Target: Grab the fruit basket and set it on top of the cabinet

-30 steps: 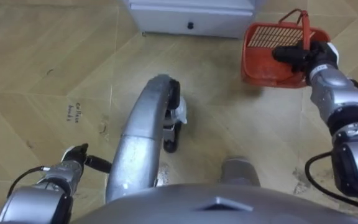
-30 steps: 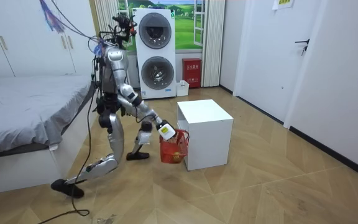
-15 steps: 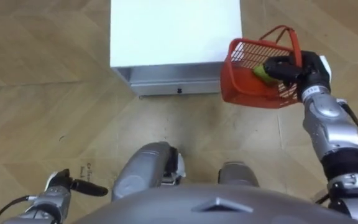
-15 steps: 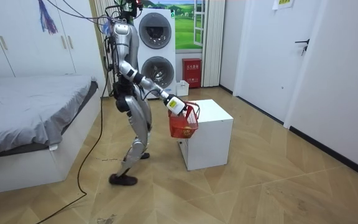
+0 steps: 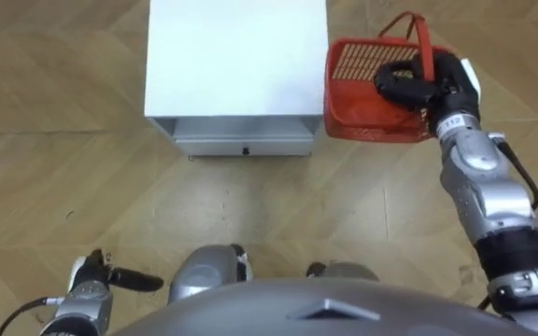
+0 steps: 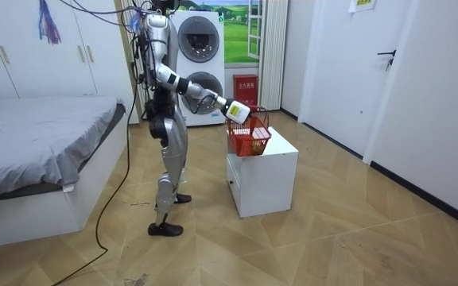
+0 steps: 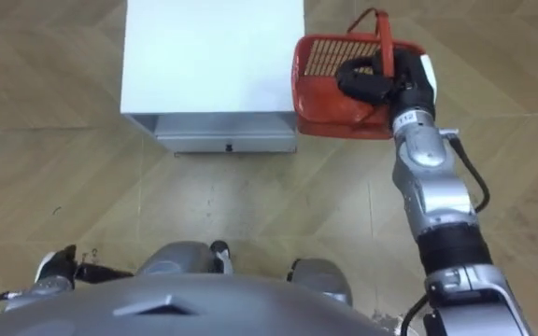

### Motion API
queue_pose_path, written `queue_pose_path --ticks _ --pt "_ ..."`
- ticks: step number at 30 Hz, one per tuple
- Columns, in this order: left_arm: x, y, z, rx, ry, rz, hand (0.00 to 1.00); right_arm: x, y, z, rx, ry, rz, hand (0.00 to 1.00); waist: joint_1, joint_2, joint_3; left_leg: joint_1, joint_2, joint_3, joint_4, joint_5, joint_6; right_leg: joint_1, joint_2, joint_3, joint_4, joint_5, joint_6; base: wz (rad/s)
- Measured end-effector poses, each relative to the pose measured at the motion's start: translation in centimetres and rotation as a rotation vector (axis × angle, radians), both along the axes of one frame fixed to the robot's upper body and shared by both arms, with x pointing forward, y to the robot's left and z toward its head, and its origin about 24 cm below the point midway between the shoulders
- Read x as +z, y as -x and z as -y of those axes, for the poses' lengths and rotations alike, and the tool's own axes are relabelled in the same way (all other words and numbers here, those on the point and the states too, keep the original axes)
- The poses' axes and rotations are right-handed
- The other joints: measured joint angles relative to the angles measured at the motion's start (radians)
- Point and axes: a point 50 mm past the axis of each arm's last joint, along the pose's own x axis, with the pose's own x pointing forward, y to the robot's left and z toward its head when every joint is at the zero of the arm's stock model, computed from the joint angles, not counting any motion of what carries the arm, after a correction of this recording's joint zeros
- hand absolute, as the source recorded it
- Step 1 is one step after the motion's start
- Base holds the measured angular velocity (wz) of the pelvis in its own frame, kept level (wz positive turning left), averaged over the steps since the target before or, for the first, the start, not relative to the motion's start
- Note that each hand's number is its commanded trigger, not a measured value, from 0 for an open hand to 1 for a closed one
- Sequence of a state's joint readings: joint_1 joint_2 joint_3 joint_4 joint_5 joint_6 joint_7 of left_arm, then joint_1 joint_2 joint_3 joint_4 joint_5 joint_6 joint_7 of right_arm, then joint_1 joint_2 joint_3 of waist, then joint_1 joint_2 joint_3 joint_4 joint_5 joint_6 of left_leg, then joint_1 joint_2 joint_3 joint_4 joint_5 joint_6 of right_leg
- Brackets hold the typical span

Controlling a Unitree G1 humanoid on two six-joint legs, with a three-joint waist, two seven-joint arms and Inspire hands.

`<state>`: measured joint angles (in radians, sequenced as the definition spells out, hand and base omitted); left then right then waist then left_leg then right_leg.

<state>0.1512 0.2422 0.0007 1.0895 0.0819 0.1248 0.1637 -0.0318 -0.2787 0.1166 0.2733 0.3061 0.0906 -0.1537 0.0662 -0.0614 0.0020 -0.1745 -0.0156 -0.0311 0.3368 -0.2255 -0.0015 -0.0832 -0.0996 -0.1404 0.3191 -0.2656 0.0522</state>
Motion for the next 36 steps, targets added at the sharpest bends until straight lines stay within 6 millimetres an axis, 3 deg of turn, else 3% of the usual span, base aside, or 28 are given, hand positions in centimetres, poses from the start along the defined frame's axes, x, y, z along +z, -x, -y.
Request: queue_pose_path --ticks 11,17,21,23,31,36 --pt "0.1 1.7 -0.4 -0.029 0.003 -0.049 0.00 2.9 -0.8 -0.4 0.006 -0.003 0.123 1.00 0.024 -0.006 -0.0018 0.038 -0.010 -0.051 -0.010 0.006 -0.005 0.080 -0.002 -0.057 -0.047 0.002 -0.003 0.14" --pt "-0.1 2.9 -0.3 0.010 0.015 -0.085 0.00 5.2 -1.8 -0.6 0.048 0.001 0.209 1.00 0.049 -0.008 -0.0016 0.047 -0.012 -0.056 -0.017 0.012 -0.006 0.086 -0.004 -0.064 -0.045 0.002 -0.003 0.03" --pt "-0.1 3.0 0.0 0.014 0.023 -0.094 0.00 5.9 -2.4 -0.8 0.058 0.004 0.232 1.00 0.063 -0.014 0.0002 0.047 -0.013 -0.064 -0.018 0.015 -0.007 0.091 -0.004 -0.071 -0.045 0.002 -0.003 0.06" --pt "-0.1 2.8 0.0 0.012 0.029 -0.091 0.00 6.3 -2.9 -1.0 0.062 0.005 0.236 1.00 0.065 -0.024 0.0053 0.040 -0.015 -0.082 -0.011 0.016 -0.009 0.096 -0.003 -0.091 -0.046 0.002 -0.003 0.23" --pt "0.0 2.8 -0.2 0.016 0.029 -0.110 0.00 6.3 -3.8 -1.2 0.059 0.010 0.220 1.00 0.088 -0.028 0.0082 0.009 -0.026 -0.129 0.010 0.017 -0.012 0.099 -0.004 -0.142 -0.049 0.002 -0.003 0.20" --pt "0.0 2.4 -0.3 0.012 0.026 -0.104 0.00 4.6 -4.0 -1.5 0.062 0.009 0.137 1.00 0.119 -0.023 0.0092 -0.004 -0.029 -0.142 0.018 0.018 -0.012 0.097 -0.004 -0.167 -0.050 0.002 -0.003 0.09"
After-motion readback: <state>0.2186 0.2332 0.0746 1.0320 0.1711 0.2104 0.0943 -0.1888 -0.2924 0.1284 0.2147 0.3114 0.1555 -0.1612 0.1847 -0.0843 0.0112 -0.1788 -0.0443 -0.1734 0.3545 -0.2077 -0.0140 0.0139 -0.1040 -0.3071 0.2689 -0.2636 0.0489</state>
